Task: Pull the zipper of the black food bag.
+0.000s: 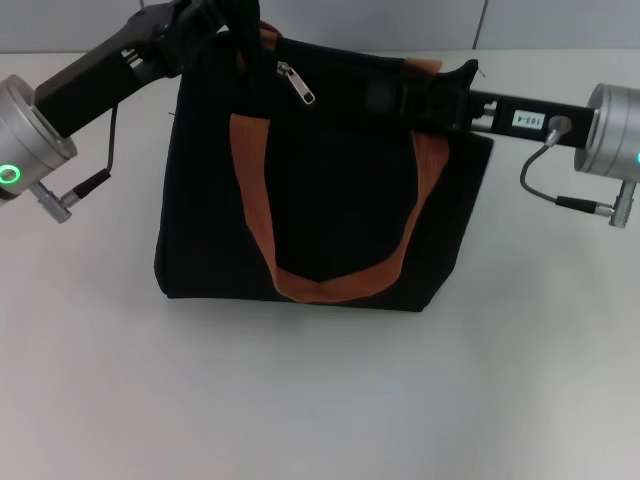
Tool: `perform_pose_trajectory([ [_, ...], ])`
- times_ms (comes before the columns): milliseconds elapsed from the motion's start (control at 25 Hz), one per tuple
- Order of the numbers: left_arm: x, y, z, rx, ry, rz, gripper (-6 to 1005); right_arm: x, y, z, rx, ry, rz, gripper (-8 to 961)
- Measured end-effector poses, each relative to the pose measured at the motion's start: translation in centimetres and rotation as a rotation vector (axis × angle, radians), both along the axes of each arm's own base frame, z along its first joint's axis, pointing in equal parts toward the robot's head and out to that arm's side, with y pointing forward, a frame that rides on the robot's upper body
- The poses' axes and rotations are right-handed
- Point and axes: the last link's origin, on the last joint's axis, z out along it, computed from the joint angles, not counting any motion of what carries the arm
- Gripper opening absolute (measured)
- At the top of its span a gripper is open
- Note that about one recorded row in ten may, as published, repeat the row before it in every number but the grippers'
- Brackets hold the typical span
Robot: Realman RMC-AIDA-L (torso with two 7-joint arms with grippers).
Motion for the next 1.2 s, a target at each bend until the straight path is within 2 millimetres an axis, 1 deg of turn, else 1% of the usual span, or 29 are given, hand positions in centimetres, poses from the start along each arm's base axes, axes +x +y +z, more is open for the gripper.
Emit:
perform_pose_trajectory([
  [200,0.8,0.1,-0.2,-0.009,-0.007,-0.028,40,-0.6,-0.5,0.2,0.09,0.041,0.078,9],
  [400,1.8,0.2,-0.7,-0.035,-0.009,-0.063,41,-1.1,-0.4,-0.3,0.099,0.032,0.106,17],
  [720,2.7,0.5,-1.1,-0.053,-0.003,-0.091,42,-1.3,-0.6,-0.8,0.097,0.02,0.126,202],
  [960,2.8,0.5,-1.2,-0.057,0.002,-0.093,43,-1.8,-0.5,-1.0,0.083,0.017,0.149,404],
  [1200,2.8,0.5,-1.3,-0.057,0.004,-0.093,43,-2.3,-0.8,-0.9,0.054,0.041,0.164,454],
])
